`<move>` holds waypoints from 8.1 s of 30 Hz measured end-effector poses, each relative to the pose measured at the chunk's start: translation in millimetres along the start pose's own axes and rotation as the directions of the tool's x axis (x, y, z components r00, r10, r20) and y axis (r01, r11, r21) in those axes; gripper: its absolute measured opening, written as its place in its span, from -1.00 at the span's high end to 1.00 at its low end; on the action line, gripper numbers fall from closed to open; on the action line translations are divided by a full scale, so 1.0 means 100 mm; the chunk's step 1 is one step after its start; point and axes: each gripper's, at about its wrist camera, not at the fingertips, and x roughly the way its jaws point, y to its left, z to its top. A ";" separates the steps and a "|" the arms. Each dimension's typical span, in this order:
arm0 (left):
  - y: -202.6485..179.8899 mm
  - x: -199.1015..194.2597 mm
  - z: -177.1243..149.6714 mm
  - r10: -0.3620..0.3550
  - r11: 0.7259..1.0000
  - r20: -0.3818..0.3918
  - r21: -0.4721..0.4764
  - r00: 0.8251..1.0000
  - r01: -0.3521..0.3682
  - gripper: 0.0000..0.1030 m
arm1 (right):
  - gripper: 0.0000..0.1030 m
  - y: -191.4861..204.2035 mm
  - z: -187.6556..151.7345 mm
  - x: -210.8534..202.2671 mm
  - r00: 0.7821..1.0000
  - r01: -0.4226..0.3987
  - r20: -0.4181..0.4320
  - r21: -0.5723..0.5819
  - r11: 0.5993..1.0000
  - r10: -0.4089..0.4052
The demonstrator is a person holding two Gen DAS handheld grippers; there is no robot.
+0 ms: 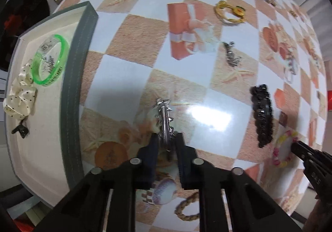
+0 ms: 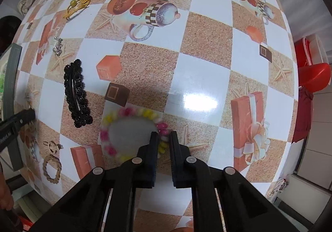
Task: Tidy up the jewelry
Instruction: 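Grasp the silver barrette with the left tool while the right tool grasps the pink-yellow beaded bracelet, then carry the barrette and beaded bracelet over the cream tray with both tools, then open the left tool to drop the barrette while the right tool releases the bracelet, then move the left tool to the braided tan hair tie while the right tool approaches the black beaded clip, then grasp the braided tan hair tie with the left tool while the right tool grasps the black beaded clip, then carry the braided hair tie and black beaded clip over the cream tray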
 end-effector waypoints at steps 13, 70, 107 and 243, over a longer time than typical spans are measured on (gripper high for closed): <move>0.09 -0.56 -0.11 -0.041 0.999 0.070 0.021 0.997 0.039 0.69 | 0.81 -0.34 0.09 -0.32 0.993 -0.110 0.039 0.071 0.991 0.108; 2.64 -0.80 -0.68 -0.027 0.992 0.073 -0.118 0.997 0.036 0.69 | 0.82 2.69 -0.22 -0.74 0.954 -0.278 0.024 -0.305 0.911 0.299; 2.50 -0.43 -0.44 0.087 0.995 0.034 -0.055 0.996 -0.085 0.64 | -0.16 3.11 0.12 -0.30 0.966 -0.241 0.018 -0.313 0.919 0.259; 0.15 -1.19 -0.48 -0.175 0.940 0.086 0.313 0.981 0.140 0.67 | 0.39 0.12 -0.18 -0.68 0.976 -0.212 0.066 0.060 0.975 0.208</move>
